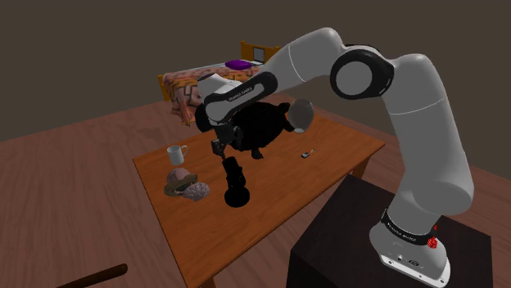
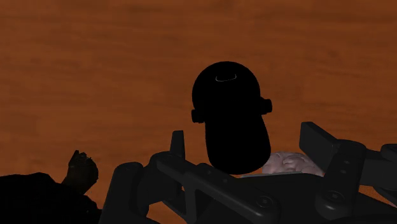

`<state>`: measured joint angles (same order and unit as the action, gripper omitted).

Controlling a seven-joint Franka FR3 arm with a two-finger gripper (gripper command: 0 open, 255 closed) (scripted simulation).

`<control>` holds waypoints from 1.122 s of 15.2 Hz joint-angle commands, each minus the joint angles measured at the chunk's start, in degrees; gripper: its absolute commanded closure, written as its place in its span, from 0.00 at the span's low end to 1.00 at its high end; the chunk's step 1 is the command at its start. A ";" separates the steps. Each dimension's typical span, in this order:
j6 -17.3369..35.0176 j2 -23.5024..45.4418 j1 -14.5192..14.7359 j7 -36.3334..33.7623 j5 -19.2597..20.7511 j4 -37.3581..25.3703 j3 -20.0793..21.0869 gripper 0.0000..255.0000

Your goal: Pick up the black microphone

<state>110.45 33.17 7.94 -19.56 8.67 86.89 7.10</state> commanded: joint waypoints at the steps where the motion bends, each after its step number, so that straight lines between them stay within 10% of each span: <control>1: -0.13 2.20 0.38 -0.27 0.24 -2.15 -0.09 0.00; 9: 3.56 4.61 0.46 -0.71 0.64 -0.84 -0.32 0.00; 10: 3.64 4.54 0.45 -0.72 0.64 -0.70 -0.31 1.00; 17: 3.74 4.44 0.38 -0.66 0.63 -0.49 -0.33 1.00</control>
<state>114.22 37.52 8.37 -20.23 9.30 86.25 6.82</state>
